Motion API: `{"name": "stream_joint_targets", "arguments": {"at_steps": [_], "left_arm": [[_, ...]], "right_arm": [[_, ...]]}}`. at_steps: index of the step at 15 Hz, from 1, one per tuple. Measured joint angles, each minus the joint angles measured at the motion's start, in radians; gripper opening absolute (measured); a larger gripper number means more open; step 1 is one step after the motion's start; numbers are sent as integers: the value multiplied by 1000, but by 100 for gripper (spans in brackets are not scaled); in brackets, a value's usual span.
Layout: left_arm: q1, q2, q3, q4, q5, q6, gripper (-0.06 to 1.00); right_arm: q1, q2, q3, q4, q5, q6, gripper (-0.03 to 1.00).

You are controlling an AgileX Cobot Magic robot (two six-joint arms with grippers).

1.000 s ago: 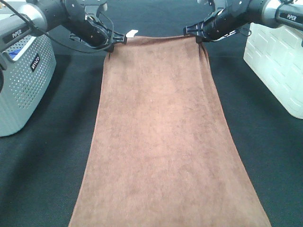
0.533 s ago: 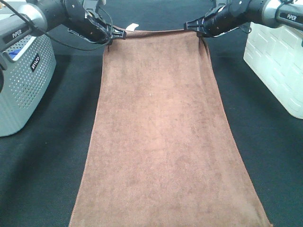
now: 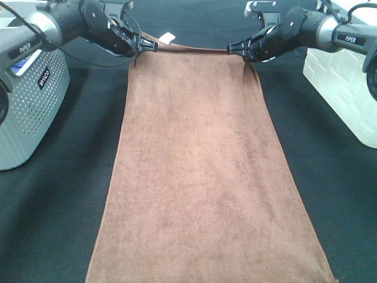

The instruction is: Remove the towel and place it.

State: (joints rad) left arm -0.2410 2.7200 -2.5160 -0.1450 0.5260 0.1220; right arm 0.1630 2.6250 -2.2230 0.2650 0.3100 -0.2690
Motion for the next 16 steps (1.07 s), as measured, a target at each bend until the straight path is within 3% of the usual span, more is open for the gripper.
{"name": "stream_joint_targets", "arguments": {"at_steps": [11, 14, 16], "left_arm": [[0, 109, 0, -26, -149, 1, 0], [0, 114, 0, -28, -188, 1, 0], [0, 115, 0, -28, -191, 1, 0]], "right_arm": [[0, 92, -56, 34, -45, 0, 4], [0, 115, -58, 36, -51, 0, 21], [-1, 122, -58, 36, -54, 0, 41]]}}
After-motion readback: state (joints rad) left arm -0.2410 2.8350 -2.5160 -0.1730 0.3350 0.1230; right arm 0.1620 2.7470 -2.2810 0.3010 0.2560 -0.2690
